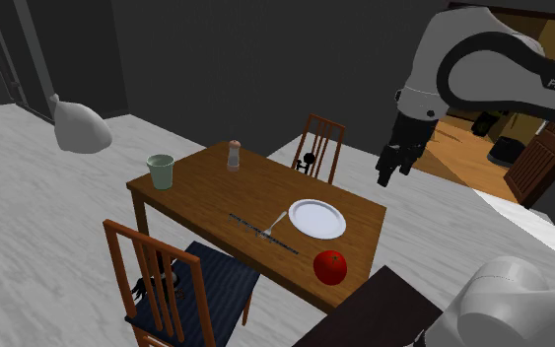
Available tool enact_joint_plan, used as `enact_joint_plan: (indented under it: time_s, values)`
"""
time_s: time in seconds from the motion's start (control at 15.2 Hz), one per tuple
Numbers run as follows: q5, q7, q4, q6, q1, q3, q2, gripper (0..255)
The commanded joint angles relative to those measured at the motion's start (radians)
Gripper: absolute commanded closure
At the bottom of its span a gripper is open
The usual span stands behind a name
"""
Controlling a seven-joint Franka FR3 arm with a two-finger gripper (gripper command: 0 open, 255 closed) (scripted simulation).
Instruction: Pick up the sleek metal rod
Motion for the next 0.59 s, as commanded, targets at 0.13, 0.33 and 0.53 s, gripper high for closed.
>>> enact_joint_plan:
  time_s: [0.13,0.33,0.53]
  values:
    - [-0.003,-0.016,-0.036,0.074,0.005,-0.012,0.033,0]
    - [-0.007,-0.039,-0.080,0.185,0.012,-0.030,0.095,0]
    - [-0.010,-0.064,-0.111,0.297,0.019,-0.046,0.170,0]
